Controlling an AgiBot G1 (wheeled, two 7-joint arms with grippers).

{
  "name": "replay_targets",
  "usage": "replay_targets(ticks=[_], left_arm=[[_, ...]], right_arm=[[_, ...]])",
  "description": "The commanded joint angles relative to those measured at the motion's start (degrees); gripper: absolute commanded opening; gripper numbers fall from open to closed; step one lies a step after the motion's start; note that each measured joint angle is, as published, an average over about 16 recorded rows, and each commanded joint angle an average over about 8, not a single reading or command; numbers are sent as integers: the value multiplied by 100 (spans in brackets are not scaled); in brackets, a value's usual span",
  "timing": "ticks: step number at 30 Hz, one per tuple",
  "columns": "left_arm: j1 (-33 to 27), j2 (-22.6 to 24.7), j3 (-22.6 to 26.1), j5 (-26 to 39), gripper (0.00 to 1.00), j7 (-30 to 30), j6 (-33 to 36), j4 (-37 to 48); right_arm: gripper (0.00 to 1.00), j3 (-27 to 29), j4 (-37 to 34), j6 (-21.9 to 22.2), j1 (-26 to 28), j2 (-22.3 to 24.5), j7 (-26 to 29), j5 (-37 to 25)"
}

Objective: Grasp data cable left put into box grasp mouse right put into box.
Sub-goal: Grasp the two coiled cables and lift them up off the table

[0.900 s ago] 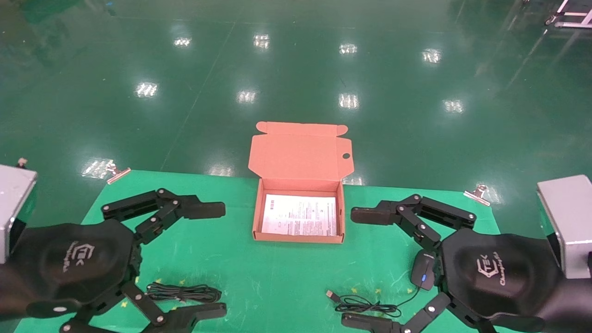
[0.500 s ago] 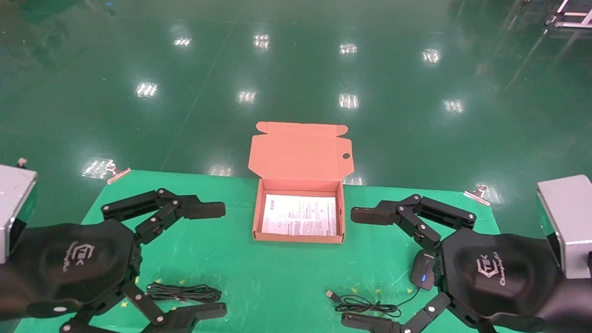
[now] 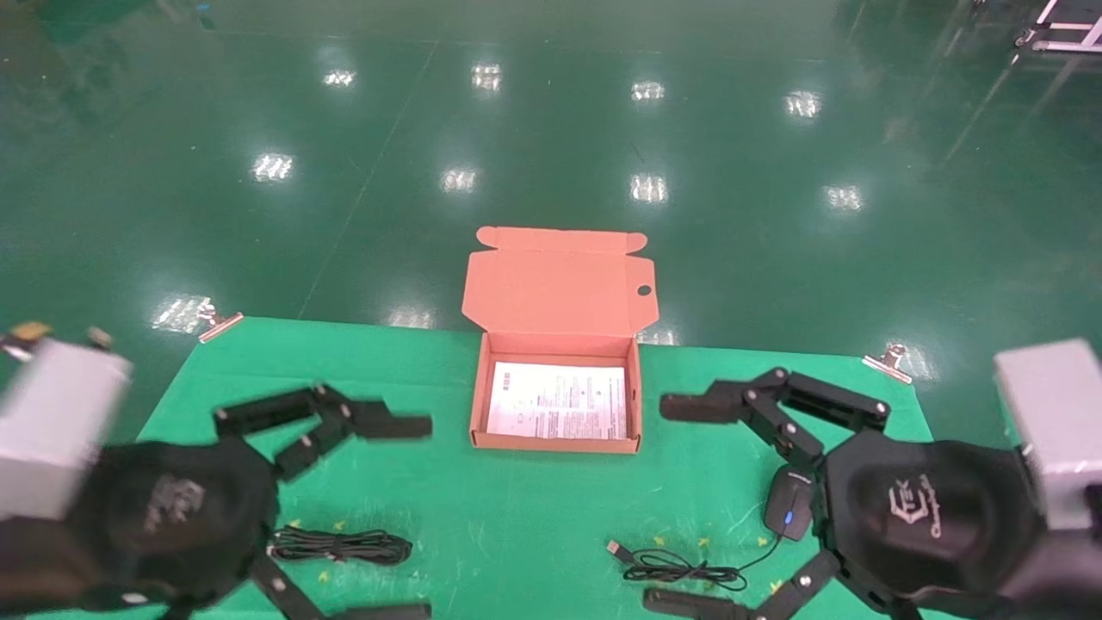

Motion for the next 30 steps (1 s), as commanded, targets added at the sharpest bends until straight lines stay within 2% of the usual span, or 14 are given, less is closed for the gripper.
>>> replay_targets(ticks=[1,9,19,24,30], left_arm=[[-116,-11,121,258,100,-75,26,-45],[-911,244,853,1714,100,-226,183,-121],[-1638,784,1873,3708,100,-186,73,-183],[-1845,1132,2327,4771,100,-162,-89,-213],[-1787,1478,2712,5707,100,-294,-364,-196]], right_arm=[[100,-29,38,-12,41,48,-37,-141],[100,-715,241,-313,876,4,-474,-1670],[100,-2467,311,-356,2148,-407,-1303,-3815],[100,-3117,314,-238,2401,-648,-1376,-4585],[100,-3493,308,109,2319,-841,-1304,-5245]])
